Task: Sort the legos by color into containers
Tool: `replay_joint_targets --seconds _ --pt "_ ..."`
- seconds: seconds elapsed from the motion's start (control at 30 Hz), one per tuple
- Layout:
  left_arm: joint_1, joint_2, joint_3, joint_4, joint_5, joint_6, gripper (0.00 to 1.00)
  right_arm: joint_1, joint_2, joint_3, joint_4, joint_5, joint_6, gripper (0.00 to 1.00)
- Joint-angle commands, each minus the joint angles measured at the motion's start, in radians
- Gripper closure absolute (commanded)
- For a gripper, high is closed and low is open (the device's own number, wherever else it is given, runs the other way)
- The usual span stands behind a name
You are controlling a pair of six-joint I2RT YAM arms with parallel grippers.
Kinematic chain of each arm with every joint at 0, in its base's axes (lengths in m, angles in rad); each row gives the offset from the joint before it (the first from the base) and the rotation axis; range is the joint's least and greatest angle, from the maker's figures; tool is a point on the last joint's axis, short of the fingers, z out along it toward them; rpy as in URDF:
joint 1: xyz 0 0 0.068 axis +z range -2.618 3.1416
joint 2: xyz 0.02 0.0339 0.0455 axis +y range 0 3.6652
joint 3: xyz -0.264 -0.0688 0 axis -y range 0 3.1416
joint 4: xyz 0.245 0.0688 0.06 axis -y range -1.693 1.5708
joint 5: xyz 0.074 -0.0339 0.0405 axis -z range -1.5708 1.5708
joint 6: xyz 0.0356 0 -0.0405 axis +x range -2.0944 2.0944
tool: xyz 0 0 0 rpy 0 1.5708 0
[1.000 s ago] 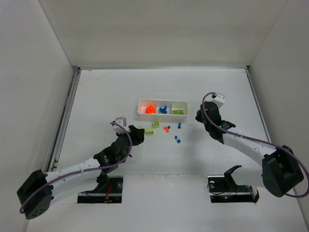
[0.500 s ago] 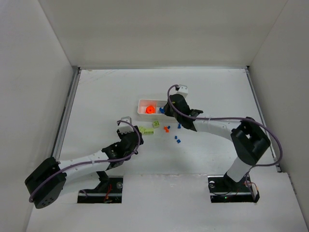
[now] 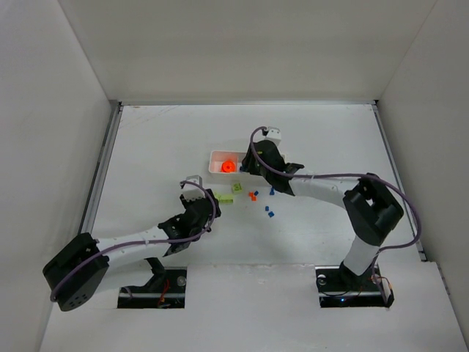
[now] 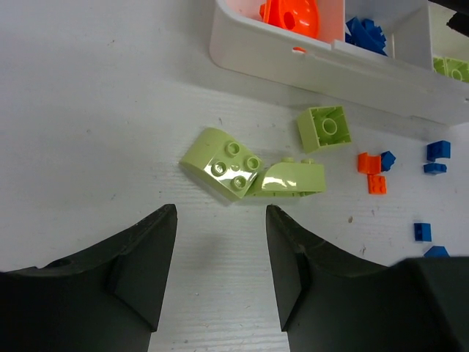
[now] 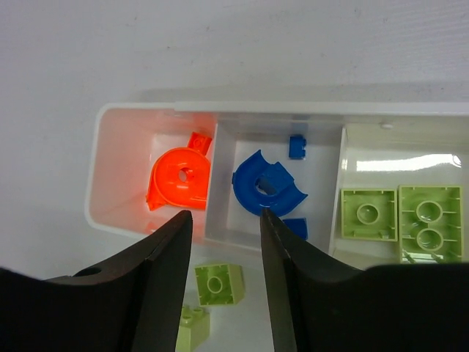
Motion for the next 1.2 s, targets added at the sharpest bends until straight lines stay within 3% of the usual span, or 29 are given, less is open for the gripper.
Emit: replay_joint_targets --seconds 0.0,0.17,0.27,0.33,0.4,0.5,0.63,0.83,1.1,1.17 --pt "0.016 -0.049 0.005 0.042 -0.005 0.014 0.51 0.002 -0.100 -0.012 0.045 0.019 -0.021 0.54" --pt "0.033 -0.133 -0.016 0.032 -0.003 0.012 0.51 0.140 -0.225 -0.180 0.086 0.042 -0.064 0.61" --pt "0.059 -0.176 -0.030 0.013 -0.003 -0.002 0.52 0.223 -0.207 -0.218 0.112 0.045 -0.078 0.50" --pt "0.085 -0.220 -0.039 -0.020 -0.006 -0.012 0.52 0.260 -0.165 -0.208 0.108 0.059 -0.076 0.34" --pt "0.118 -0.274 -0.051 -0.059 -0.009 -0.026 0.52 0.297 -0.105 -0.178 0.105 0.080 -0.078 0.25" --pt "0.181 -0.351 -0.076 -0.099 0.003 -0.040 0.51 0.323 -0.034 -0.130 0.097 0.114 -0.078 0.16" --pt "0.249 -0.382 -0.093 -0.113 0.066 -0.049 0.51 0.324 0.052 -0.063 0.074 0.163 -0.062 0.14" --pt "0.278 -0.351 -0.087 -0.102 0.143 -0.068 0.52 0.320 0.129 -0.018 0.091 0.175 -0.047 0.20" --pt "0.240 -0.302 -0.076 -0.076 0.143 -0.065 0.50 0.309 0.133 -0.087 0.124 0.177 0.004 0.51" --pt "0.221 -0.267 -0.064 -0.062 0.146 -0.057 0.48 0.312 0.091 -0.125 0.140 0.183 0.019 0.54"
